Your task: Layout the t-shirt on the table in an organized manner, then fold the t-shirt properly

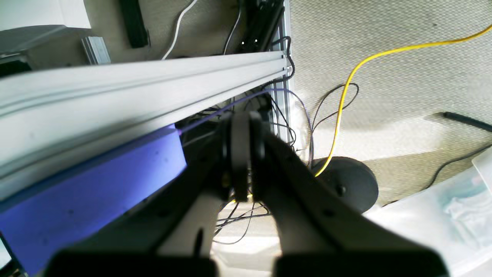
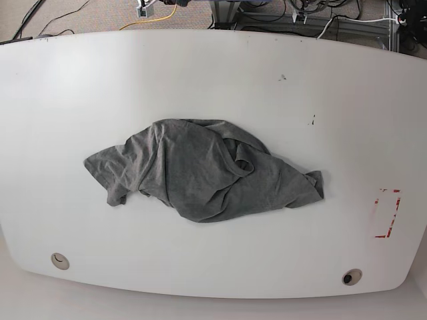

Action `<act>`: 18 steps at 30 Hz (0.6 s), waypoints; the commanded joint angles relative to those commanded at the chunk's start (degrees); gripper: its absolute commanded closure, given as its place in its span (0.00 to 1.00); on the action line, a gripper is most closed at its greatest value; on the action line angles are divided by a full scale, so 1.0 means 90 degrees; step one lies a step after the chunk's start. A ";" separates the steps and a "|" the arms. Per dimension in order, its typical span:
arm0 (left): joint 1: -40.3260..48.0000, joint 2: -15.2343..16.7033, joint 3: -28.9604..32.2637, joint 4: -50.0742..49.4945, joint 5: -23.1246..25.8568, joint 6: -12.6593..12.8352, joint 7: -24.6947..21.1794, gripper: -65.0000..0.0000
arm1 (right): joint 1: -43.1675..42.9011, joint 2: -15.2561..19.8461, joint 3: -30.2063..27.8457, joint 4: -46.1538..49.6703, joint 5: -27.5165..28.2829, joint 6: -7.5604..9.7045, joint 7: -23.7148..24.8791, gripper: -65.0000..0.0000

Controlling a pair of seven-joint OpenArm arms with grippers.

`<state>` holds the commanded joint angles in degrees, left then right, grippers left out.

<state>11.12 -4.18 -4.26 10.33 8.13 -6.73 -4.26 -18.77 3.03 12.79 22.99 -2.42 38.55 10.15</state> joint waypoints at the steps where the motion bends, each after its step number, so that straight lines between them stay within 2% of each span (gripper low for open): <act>1: 0.0000 -0.0010 0.0010 0.0000 0.0000 0.0000 0.0000 0.50 | 0.0010 -0.0039 0.0000 0.0000 0.0000 0.0000 0.0000 0.99; 18: 0.0000 -0.0010 0.0000 0.0029 -0.0010 0.0000 -0.0010 0.50 | 0.0000 -0.0107 0.0000 0.0010 -0.0010 0.0000 0.0010 0.99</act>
<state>11.12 -4.26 -4.26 10.59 8.04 -6.73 -4.35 -18.77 2.07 12.79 23.08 -2.51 38.55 10.24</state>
